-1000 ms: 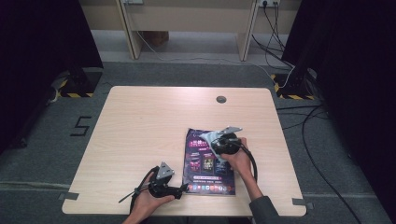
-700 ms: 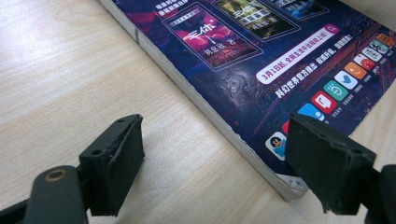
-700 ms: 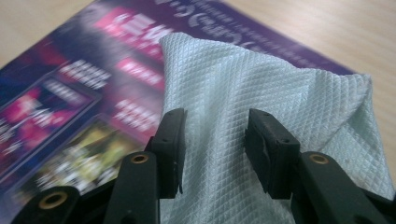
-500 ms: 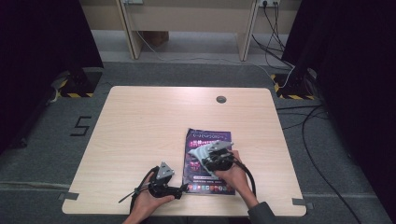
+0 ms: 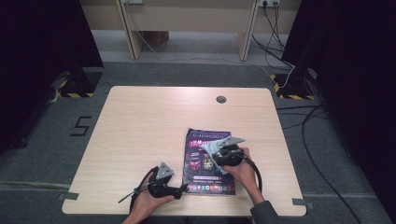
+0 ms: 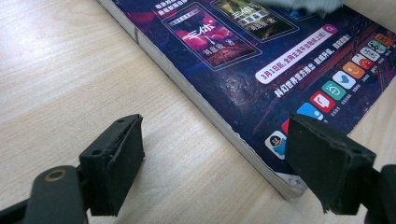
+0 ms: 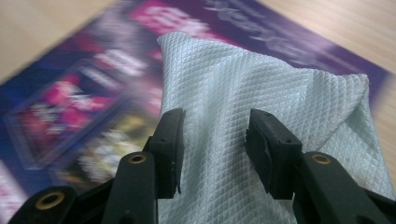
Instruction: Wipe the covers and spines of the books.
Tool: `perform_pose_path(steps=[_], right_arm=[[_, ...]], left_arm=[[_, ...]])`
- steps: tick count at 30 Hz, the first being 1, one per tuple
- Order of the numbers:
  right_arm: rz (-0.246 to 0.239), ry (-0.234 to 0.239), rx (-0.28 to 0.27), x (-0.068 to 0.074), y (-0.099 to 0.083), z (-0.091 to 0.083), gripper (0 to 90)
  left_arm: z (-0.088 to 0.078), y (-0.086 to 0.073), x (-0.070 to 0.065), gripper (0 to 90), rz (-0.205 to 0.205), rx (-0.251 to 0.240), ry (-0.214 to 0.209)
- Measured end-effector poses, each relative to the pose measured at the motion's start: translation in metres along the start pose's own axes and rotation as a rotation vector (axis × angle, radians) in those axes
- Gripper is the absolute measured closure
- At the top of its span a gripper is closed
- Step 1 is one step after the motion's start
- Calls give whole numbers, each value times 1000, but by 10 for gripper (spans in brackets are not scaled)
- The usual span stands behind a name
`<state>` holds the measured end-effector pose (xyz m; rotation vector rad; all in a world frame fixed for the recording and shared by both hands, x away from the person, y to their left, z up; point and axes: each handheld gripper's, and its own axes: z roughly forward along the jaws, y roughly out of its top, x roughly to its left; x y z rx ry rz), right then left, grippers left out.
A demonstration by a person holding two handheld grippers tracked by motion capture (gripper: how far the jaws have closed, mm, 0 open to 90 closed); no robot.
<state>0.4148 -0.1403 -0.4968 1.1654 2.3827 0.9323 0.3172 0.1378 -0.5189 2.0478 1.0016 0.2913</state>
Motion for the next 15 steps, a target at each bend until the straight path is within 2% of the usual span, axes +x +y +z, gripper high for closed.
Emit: perform_pose_path(steps=[1,2,5,7,11,13,15], right_arm=[[18,-8,3,-4,-2,-2,569],[14,-11,0,-6,-2,-2,569],[-14,-29,11,5,-1,-3,578],[-33,21,12,21,-1,-2,577],[-118,111,2,59,0,1,577],[-140,145,3,77,0,1,578],[-187,173,0,88,0,1,577]], left_arm=[[0,0,0,187,1,0,-1],[0,0,0,186,1,0,-1],[0,0,0,187,2,0,1],[0,0,0,186,2,0,0],[0,0,0,187,2,-1,2],[0,0,0,186,1,-1,1],[0,0,0,186,1,-1,2]])
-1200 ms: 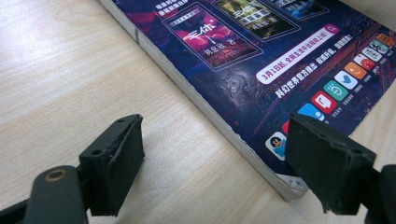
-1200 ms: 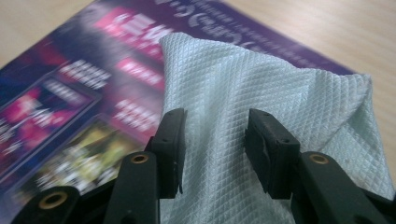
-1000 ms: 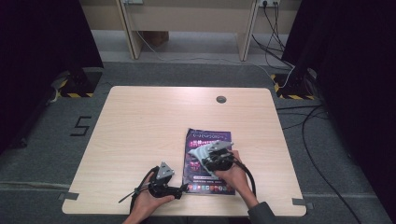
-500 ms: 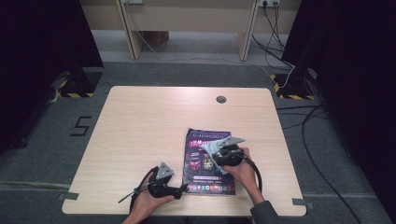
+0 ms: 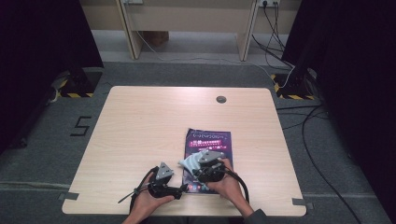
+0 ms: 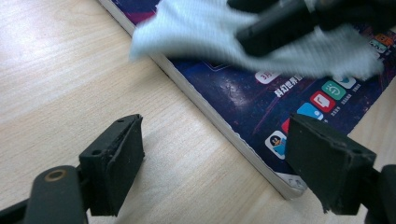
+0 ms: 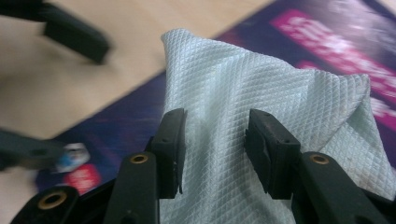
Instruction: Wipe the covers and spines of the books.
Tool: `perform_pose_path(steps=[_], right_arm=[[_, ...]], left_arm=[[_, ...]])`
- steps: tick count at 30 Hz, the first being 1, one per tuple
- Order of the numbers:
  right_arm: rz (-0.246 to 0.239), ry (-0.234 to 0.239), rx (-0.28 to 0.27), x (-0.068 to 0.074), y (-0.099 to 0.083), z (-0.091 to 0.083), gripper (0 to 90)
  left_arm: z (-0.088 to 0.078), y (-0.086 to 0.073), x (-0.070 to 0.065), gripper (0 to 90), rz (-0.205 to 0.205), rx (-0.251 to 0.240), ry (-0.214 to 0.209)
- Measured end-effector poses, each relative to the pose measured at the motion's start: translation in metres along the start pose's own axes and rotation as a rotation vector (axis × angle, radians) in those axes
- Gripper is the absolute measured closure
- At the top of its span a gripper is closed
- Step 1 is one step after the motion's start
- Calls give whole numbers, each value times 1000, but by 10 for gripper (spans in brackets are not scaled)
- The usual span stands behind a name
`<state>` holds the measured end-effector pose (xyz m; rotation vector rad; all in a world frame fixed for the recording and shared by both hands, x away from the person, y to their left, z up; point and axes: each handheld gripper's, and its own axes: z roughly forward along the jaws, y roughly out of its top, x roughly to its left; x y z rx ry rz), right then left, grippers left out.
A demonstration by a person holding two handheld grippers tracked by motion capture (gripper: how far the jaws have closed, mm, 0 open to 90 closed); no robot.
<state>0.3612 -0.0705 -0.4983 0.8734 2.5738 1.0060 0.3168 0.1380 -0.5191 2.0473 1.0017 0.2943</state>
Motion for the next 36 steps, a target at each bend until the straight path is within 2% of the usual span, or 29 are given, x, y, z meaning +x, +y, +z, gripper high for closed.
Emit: perform_pose_path(steps=[3,6,9,10,14,16,19,23,27,32,36], right_arm=[[-7,27,3,4,-2,-2,577],[-14,34,2,-3,-6,-6,578],[14,-18,18,-18,-11,-13,570],[32,-26,17,-25,-14,-15,570],[117,-115,23,-53,-29,-30,569],[136,-127,17,-59,-38,-38,571],[137,-121,25,-50,-47,-48,572],[89,-68,23,-28,-56,-57,573],[40,-14,23,-15,-64,-64,572],[45,-24,-2,-21,-64,-60,581],[80,-65,-21,-38,-59,-53,588]], left_arm=[[0,0,0,186,0,-1,-2],[0,0,0,186,-1,-2,0],[0,0,0,187,0,-2,-2],[0,0,0,186,0,-1,-2],[0,0,0,187,0,-1,-2],[0,0,0,187,0,-1,-2],[0,0,0,187,1,-1,-1],[0,0,0,186,0,-3,2],[0,0,0,186,2,-1,-1],[0,0,0,185,5,-2,-1],[0,0,0,185,5,-3,0]])
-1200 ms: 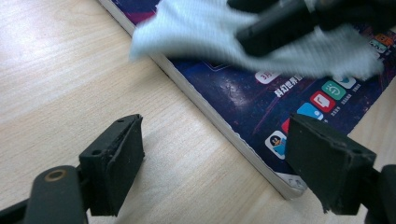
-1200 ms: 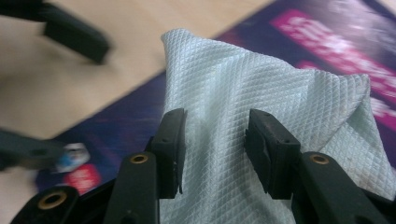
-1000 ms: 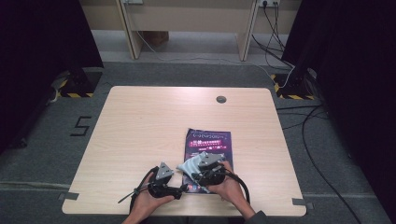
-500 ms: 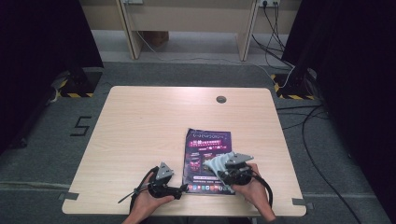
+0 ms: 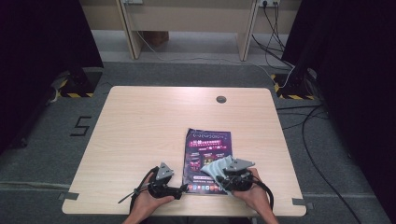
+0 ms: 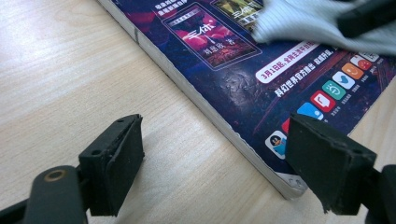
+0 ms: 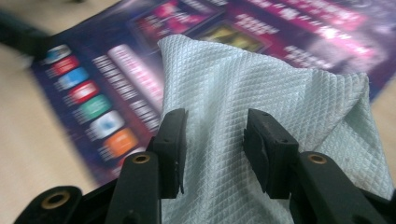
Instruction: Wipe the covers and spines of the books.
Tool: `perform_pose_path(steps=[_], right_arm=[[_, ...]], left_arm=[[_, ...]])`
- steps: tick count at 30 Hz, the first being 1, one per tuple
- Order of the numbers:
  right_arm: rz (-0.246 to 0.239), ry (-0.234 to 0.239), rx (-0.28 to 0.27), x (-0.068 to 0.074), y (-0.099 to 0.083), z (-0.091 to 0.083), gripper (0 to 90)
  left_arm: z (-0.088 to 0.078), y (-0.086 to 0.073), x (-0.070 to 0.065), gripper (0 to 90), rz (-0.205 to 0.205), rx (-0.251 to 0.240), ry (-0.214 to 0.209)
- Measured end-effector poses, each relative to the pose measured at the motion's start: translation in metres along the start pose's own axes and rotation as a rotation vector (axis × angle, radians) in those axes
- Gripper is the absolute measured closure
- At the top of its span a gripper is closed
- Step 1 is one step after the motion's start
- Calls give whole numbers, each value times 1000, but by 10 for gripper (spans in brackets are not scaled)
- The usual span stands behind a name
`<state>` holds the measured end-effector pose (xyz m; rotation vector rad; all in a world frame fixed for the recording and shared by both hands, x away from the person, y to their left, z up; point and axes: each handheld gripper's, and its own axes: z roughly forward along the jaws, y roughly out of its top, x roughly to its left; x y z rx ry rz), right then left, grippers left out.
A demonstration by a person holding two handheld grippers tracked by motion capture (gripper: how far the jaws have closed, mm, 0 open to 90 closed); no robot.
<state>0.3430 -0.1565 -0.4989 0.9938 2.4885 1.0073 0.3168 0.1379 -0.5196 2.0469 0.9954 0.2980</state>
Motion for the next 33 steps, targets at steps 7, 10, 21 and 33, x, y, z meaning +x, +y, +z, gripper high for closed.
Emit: perform_pose_path(steps=[7,10,21,33], right_arm=[[61,-75,-10,-33,16,16,583],[99,-109,-16,-50,24,25,584],[149,-159,-8,-80,59,58,573],[60,-54,-14,-37,101,100,573]], left_arm=[[0,0,1,179,5,0,-5],[0,0,1,179,5,-2,-3],[0,0,1,177,7,-2,-3],[1,0,1,173,9,-4,-6]])
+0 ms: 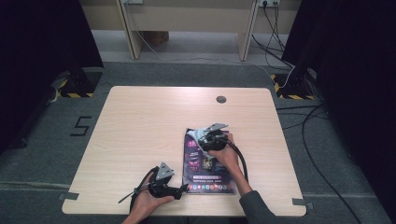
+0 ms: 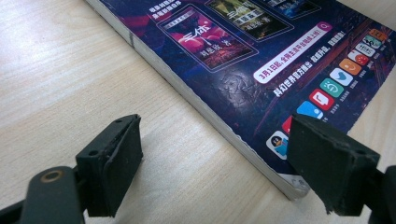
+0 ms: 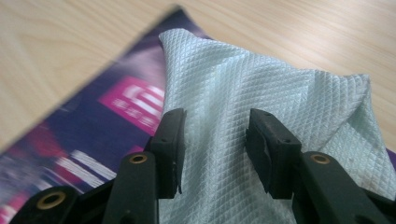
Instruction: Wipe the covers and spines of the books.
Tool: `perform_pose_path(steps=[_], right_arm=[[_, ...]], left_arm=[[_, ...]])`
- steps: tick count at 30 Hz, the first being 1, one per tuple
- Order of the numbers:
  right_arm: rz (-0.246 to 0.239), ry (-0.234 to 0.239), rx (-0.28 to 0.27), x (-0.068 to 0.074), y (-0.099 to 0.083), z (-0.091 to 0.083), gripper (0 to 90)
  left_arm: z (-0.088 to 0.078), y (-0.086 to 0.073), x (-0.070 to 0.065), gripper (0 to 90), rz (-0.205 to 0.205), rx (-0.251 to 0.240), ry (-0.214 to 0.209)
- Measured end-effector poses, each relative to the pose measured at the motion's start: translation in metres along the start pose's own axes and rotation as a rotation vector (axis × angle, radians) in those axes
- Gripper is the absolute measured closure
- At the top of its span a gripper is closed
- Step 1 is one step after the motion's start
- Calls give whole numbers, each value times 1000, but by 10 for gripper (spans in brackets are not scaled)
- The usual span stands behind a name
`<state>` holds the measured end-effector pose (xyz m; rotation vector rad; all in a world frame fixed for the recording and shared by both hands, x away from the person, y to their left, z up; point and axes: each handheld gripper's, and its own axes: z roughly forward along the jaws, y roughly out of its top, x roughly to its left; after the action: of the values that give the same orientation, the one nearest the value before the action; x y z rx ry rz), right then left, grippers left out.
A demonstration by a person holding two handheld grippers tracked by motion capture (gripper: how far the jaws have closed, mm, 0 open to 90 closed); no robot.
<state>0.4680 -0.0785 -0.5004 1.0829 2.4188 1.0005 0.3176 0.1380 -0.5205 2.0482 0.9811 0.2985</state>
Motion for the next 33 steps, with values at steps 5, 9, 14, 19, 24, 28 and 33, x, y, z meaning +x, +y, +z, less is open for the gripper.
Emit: perform_pose_path(steps=[5,9,14,19,24,28,33], right_arm=[[-51,62,9,16,9,8,575],[-48,74,5,15,8,8,578],[-11,21,5,0,8,7,577],[23,-30,14,-17,6,4,576],[39,-59,15,-26,-3,-5,575],[32,-57,13,-32,-16,-19,576],[19,-26,14,-32,-37,-39,576]], left_arm=[[0,0,0,173,0,-1,0],[0,0,0,173,-1,-1,2],[0,0,0,174,-2,-1,2],[0,0,0,174,-2,-1,2],[0,0,0,174,-3,-2,2],[0,0,-1,174,-3,0,4],[0,0,-1,174,-3,0,4]])
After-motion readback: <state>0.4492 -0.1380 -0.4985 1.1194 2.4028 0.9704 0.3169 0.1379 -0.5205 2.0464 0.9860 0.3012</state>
